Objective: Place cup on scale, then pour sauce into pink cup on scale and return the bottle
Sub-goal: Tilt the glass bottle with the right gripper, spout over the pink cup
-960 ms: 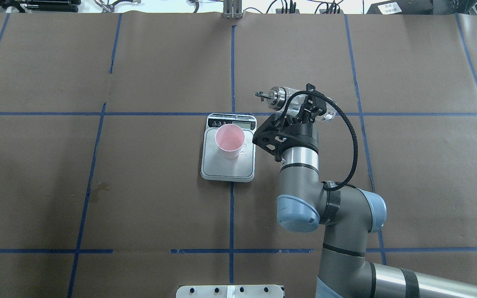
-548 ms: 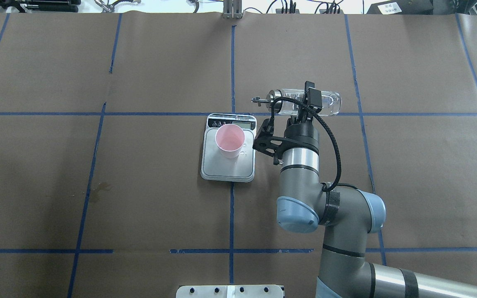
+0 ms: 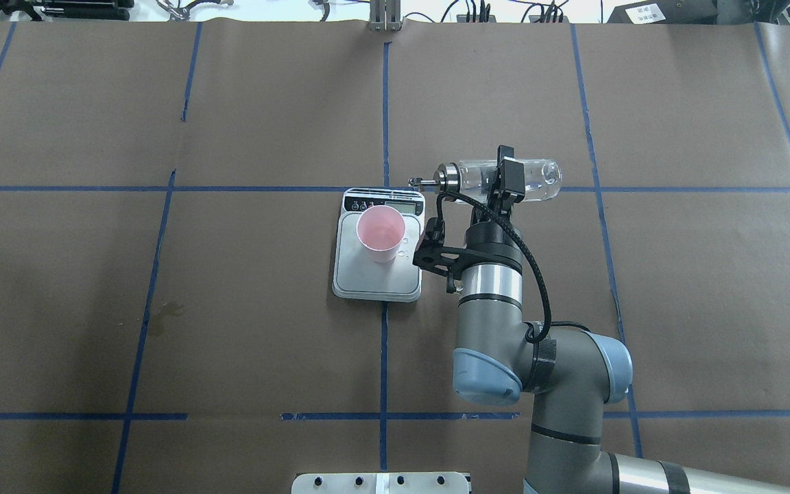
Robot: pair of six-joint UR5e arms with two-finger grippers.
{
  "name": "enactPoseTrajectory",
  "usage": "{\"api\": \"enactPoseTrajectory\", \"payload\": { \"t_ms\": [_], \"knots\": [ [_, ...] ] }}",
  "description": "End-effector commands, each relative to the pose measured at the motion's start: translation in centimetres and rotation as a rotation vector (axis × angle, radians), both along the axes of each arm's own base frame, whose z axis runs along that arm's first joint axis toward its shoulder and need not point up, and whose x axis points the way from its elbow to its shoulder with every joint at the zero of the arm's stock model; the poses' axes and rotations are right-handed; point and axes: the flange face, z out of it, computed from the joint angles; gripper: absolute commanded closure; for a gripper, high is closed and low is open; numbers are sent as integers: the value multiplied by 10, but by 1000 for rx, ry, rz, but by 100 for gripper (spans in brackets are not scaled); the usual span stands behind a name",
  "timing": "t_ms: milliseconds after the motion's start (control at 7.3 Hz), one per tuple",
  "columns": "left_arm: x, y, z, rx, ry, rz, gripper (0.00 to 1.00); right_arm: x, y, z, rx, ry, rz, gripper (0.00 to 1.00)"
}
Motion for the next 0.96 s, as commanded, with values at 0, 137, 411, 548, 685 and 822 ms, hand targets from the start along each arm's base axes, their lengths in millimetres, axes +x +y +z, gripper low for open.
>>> {"api": "enactPoseTrajectory", "payload": {
  "t_ms": [0,137,411,548,685,822],
  "knots": [
    [1,1,0,-1,14,6,0,-12,11,10,33,43,18,100],
    [1,3,0,-4,27,8,0,-13,12,12,33,51,16,100],
    [2,4,2,-6,27,11,0,-11,12,10,49,131,25,100],
    [1,4,2,-4,27,10,0,-12,12,9,58,173,31,100],
    [2,4,2,-4,27,11,0,-13,12,11,67,214,39,100],
    [2,4,2,-6,27,11,0,-15,11,10,72,220,46,100]
  ]
}}
